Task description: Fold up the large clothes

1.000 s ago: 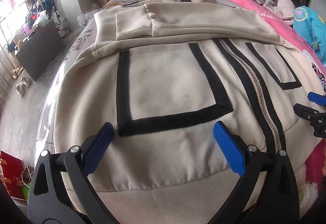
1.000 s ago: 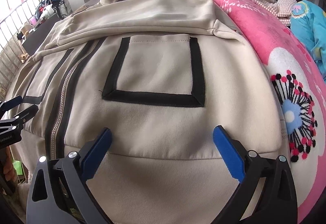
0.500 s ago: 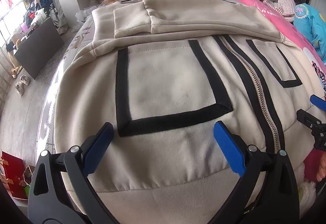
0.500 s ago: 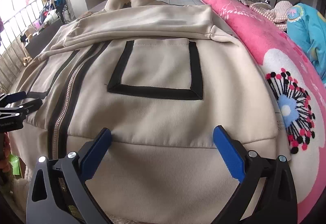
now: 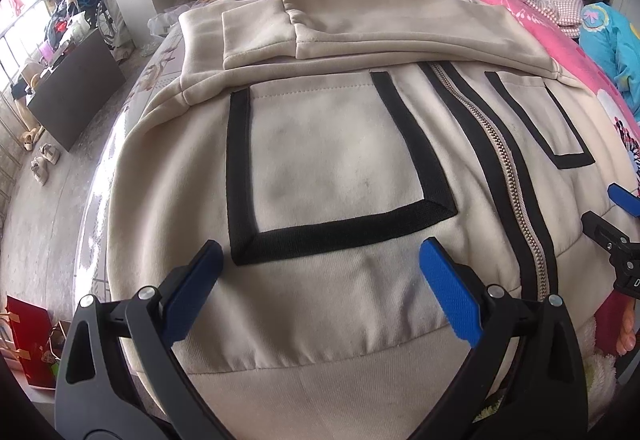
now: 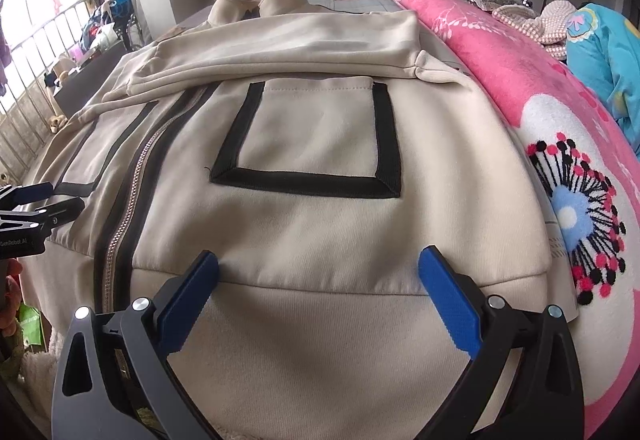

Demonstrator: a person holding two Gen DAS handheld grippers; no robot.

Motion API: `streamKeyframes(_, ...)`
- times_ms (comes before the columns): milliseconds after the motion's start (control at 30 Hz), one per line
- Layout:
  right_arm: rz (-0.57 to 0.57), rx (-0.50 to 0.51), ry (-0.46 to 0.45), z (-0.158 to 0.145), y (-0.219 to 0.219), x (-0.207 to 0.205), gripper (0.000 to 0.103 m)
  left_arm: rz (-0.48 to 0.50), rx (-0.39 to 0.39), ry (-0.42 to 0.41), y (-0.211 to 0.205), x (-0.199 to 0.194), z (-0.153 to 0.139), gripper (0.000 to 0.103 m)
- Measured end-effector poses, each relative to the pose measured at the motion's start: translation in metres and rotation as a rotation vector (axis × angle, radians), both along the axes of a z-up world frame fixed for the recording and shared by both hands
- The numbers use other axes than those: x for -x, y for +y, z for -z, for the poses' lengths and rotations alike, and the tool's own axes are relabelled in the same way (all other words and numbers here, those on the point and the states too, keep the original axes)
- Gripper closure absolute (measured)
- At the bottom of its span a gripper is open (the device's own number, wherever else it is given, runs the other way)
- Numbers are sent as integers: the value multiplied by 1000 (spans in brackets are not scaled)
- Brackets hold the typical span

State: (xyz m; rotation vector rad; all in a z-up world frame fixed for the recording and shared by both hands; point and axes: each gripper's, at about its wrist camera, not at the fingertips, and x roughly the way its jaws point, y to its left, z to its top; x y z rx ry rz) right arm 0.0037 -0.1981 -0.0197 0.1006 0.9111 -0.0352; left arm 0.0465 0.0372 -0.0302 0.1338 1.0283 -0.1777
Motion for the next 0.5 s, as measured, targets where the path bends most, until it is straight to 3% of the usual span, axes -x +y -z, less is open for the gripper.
streamKeyframes(500,-7,-3,12,0,0,-1,6,-16,-10,16,-1,-2,0,7)
